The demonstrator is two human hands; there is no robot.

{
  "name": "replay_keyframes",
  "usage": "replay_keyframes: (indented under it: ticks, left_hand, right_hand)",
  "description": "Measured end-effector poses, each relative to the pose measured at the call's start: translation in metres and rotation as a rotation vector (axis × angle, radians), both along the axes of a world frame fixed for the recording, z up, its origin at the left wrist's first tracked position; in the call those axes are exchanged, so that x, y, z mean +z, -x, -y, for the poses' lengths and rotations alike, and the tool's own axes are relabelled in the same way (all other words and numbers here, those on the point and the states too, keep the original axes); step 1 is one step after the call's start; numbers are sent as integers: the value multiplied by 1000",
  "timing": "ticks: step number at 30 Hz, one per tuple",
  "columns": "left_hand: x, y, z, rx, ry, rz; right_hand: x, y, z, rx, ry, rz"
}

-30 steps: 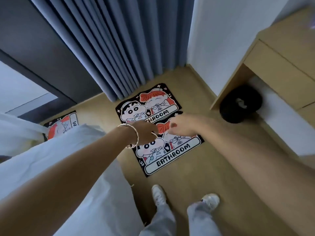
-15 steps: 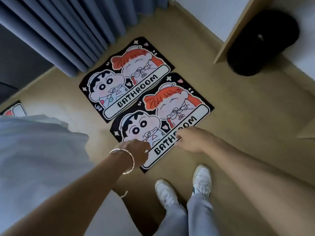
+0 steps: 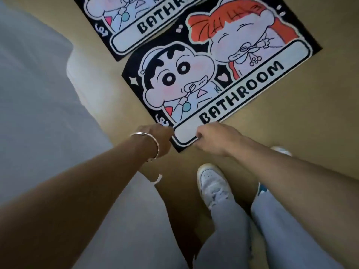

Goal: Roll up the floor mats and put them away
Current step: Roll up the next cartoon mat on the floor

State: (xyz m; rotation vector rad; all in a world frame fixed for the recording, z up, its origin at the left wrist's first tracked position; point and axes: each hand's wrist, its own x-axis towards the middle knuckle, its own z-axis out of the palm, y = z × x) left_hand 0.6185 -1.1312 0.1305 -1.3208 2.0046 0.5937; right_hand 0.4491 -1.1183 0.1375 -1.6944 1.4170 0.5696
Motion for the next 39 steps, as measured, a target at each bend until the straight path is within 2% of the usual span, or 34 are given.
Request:
replay_keyframes:
  ticks: [4, 13, 21, 24, 28, 33, 39]
  left_hand:
    - [-43, -23, -9, 47, -21, 25]
    - [-94, -39, 9, 165, 101, -9]
    - [-114, -37, 9, 154, 71, -22]
    - [-109, -33, 7, 143, 34, -43]
    - [-104, -18, 8, 24, 123, -58]
    - [-105, 24, 10, -103, 289, -24]
    - [-83, 81, -3, -257, 195, 35]
  right_hand:
    - [-42, -18, -10, -26, 35, -2]
    - [-116, -53, 0, -120, 153, 60]
    - [-150, -85, -17, -37, 248, -83]
    - [-148, -82, -22, -4, 261, -80]
    - [-137, -54, -15, -24, 265, -58]
    - [-105, 24, -6, -82, 282, -104]
    - [-67, 117, -53, -209, 281, -305]
